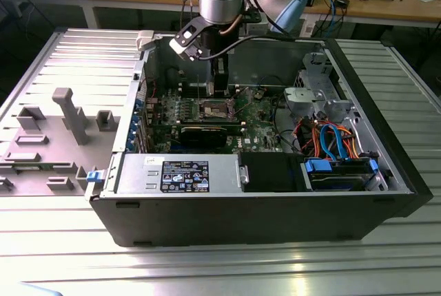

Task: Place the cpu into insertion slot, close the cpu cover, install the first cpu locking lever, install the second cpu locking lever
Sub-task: 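Place the cpu into insertion slot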

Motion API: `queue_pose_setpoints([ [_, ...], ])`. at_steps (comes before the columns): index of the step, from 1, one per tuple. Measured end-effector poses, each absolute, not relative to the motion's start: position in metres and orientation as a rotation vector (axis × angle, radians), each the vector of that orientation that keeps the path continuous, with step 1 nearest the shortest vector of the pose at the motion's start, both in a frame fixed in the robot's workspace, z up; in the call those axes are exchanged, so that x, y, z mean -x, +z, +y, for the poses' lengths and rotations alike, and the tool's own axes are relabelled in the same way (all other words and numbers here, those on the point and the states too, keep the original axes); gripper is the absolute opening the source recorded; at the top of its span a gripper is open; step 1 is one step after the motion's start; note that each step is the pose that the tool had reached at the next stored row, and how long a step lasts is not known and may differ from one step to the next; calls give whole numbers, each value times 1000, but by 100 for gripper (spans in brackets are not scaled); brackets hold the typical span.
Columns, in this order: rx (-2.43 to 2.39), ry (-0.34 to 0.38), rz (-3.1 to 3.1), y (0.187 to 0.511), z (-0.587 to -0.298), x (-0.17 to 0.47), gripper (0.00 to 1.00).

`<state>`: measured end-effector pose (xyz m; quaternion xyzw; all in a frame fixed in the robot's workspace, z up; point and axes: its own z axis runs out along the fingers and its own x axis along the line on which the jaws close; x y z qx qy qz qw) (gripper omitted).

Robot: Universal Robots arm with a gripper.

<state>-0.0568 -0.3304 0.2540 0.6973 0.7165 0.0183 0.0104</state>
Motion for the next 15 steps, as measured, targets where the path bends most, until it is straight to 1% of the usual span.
queue_pose_setpoints([
  [15,-2172,57,2239,236,-330,60,54],
])
